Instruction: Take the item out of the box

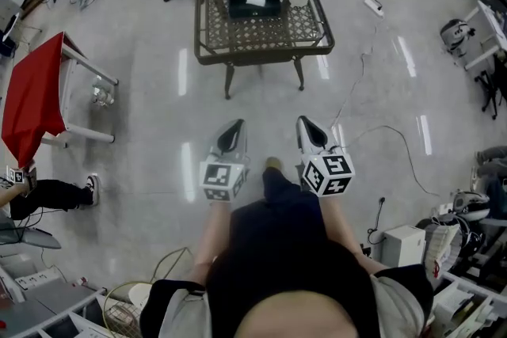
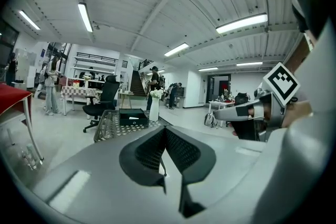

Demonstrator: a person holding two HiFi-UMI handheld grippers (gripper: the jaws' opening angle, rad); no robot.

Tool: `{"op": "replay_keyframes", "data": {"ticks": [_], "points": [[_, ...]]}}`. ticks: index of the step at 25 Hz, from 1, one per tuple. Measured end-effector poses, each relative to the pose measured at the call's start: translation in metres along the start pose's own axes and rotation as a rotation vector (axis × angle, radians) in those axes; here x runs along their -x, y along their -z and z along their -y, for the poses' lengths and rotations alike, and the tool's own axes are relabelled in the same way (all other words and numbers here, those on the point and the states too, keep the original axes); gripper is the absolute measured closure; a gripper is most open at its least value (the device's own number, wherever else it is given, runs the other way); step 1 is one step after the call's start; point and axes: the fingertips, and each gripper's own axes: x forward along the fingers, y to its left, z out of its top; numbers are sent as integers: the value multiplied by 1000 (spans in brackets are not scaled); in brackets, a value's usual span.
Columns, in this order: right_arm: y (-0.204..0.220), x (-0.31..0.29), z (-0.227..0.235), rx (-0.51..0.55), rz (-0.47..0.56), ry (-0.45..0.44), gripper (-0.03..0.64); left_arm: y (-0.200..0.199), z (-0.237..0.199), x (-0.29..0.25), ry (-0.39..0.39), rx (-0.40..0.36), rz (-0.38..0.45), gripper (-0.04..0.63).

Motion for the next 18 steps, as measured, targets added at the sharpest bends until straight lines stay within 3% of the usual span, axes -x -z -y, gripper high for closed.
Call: {"op": "replay_keyframes", "data": {"ticks": [18], "points": [[-22,-70,40,-10,-24,-50,617,-13,-30,-73,-34,12,-22,588]]}}
